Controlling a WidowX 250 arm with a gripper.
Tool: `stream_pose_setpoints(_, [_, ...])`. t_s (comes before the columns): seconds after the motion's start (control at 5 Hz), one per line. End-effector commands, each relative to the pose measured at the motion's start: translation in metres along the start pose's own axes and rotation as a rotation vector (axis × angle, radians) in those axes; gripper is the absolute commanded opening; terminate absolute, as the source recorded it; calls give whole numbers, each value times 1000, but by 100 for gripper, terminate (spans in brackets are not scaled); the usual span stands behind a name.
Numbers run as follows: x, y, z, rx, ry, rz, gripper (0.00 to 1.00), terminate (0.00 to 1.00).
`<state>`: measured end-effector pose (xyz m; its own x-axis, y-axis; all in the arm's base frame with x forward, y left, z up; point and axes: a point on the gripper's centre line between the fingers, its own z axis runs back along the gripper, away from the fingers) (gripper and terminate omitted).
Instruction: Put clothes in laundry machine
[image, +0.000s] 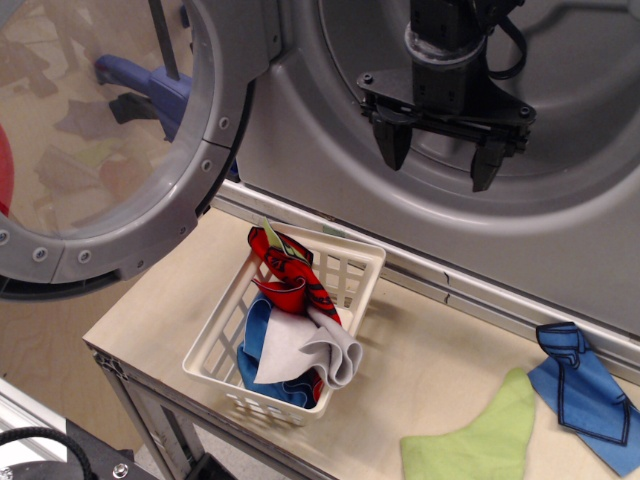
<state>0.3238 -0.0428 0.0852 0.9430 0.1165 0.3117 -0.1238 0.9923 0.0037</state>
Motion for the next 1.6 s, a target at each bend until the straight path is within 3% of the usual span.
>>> stream_pose_setpoints(0.0, [0,0,0,0,0,0,100,0])
stream_pose_setpoints(0.2, [-16,6,6,-65,33,204,100,0])
stream_pose_setpoints(0.4, [-32,19,10,-64,53,386,100,0])
stream_pose_setpoints(0.6, [-50,39,9,0,34,624,100,0])
stream_pose_setpoints(0.8, [-58,56,4,-3,-9,718,100,0])
stream_pose_setpoints(1.0, [-65,69,-16,13,58,767,100,0])
stream_pose_setpoints(1.4, [-78,88,-42,128,103,873,100,0])
